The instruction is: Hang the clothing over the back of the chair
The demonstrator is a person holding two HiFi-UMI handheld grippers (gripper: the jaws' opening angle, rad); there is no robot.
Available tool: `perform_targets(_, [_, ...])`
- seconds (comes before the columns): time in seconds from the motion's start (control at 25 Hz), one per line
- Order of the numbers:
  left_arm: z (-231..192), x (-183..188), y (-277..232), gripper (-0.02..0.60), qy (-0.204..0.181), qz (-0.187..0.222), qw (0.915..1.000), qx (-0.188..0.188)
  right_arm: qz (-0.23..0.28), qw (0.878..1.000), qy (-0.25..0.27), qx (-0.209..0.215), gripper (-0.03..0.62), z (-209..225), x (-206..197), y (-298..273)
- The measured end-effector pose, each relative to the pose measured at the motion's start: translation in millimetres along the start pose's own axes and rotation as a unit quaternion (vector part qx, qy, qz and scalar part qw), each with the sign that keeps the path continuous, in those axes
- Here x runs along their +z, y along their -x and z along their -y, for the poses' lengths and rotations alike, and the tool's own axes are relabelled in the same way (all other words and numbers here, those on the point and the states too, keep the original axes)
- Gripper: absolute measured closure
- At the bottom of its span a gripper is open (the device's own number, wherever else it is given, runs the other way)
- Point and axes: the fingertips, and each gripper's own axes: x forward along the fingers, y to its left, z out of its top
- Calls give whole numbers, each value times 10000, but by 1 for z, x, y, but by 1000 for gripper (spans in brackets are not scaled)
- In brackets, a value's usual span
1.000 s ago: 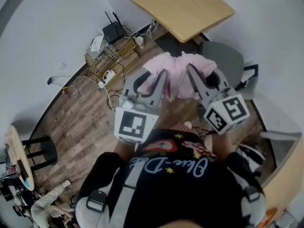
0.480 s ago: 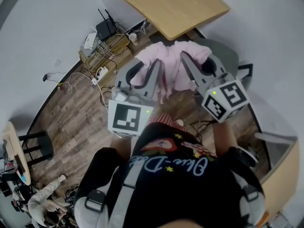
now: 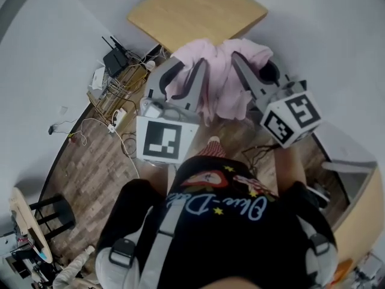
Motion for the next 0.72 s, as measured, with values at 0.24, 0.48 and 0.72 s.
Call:
perform_targets(0.24, [8, 25, -73, 509, -85, 381, 9979, -515, 181, 9975, 293, -610, 511, 67, 29, 2])
perform_targets(0.48, [24, 49, -129, 509, -143, 762, 9902, -1161, 241, 9903, 351, -1320, 511, 119, 48, 16])
perform_targets(0.72, [62, 72, -168, 509, -176, 1054, 9789, -1740, 313, 9796, 436, -1934, 511, 160, 58, 51])
